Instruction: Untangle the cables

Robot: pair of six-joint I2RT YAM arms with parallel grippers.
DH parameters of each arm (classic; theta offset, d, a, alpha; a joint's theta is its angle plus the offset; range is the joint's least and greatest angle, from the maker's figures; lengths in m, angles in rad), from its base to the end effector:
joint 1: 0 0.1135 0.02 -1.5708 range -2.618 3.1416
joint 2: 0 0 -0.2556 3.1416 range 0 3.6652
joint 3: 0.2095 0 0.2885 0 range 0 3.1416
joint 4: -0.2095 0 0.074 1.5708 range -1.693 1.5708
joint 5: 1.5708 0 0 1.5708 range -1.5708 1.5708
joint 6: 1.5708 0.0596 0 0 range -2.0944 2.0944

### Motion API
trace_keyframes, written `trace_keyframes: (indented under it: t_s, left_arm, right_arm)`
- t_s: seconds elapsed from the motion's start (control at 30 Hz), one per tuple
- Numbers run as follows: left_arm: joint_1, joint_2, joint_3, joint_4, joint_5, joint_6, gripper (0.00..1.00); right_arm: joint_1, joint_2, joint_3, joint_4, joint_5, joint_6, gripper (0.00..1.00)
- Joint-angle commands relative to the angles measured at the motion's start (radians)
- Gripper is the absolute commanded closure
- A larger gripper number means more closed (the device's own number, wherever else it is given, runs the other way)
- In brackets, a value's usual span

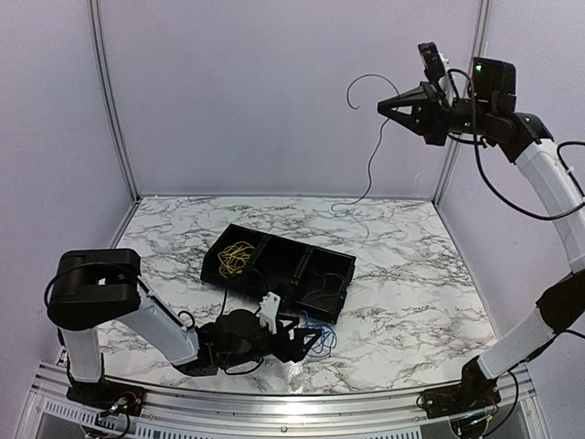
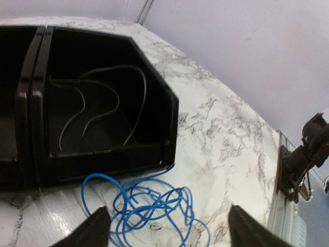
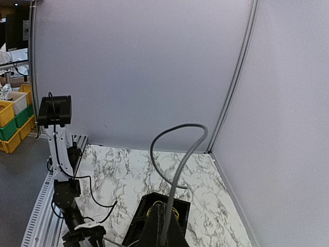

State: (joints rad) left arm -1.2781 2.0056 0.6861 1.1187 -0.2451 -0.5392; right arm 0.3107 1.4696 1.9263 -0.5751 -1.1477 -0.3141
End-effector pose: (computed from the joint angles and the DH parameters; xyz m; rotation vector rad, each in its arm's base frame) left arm 0.1250 -0.3646 0.0606 0.5055 1.8324 -1.0754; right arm 0.2869 0.1492 0.5345 -1.2643 1.1481 0.9552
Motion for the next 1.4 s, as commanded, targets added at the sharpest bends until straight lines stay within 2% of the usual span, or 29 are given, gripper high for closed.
trace_keyframes:
  t_s: [0.0, 0.07, 0.2, 0.4, 0.5, 0.67, 0.83, 0.9, 1.07, 1.1, 1.37]
  left_arm:
    - [-0.007, -0.137, -0.024, -0.04, 0.015, 0.022, 0.01]
    - [-0.007, -0.188, -0.001, -0.169, 0.056, 0.033, 0.01]
    - [-0.009, -0.289, 0.096, -0.525, 0.026, 0.067, 0.01]
    - [-0.009, -0.519, 0.055, -0.703, -0.072, 0.164, 0.01]
    - [-0.008, -0.622, 0.063, -0.818, -0.206, 0.226, 0.01]
    - [-0.001, -0.776, 0.04, -0.861, -0.339, 0.315, 0.01]
    - [0.002, -0.856, 0.014, -0.868, -0.555, 0.274, 0.01]
    - [0.002, -0.877, 0.02, -0.899, -0.671, 0.223, 0.01]
    - [0.025, -0.864, 0.087, -1.141, -0.898, -0.019, 0.01]
    - [0.026, -0.862, 0.094, -1.158, -0.916, -0.039, 0.01]
    - [0.026, -0.853, 0.18, -1.133, -0.855, 0.082, 0.01]
  right_arm:
    - [-0.002, -0.021, -0.099, 0.053, 0.051, 0.002, 1.0]
    - [-0.002, -0.03, -0.135, 0.064, 0.056, 0.0, 1.0]
    - [-0.002, -0.033, -0.196, 0.089, 0.057, 0.007, 1.0]
    - [0.0, -0.029, -0.261, 0.089, 0.081, -0.018, 1.0]
    - [0.004, -0.032, -0.301, 0.097, 0.093, -0.028, 1.0]
    - [0.018, -0.027, -0.371, 0.107, 0.106, -0.045, 1.0]
    - [0.027, -0.009, -0.419, 0.089, 0.134, -0.093, 1.0]
    - [0.026, -0.003, -0.449, 0.097, 0.146, -0.105, 1.0]
    - [0.028, 0.026, -0.542, 0.132, 0.177, -0.135, 1.0]
    - [0.03, 0.035, -0.559, 0.137, 0.19, -0.147, 1.0]
    - [0.074, 0.085, -0.694, 0.164, 0.345, -0.231, 1.0]
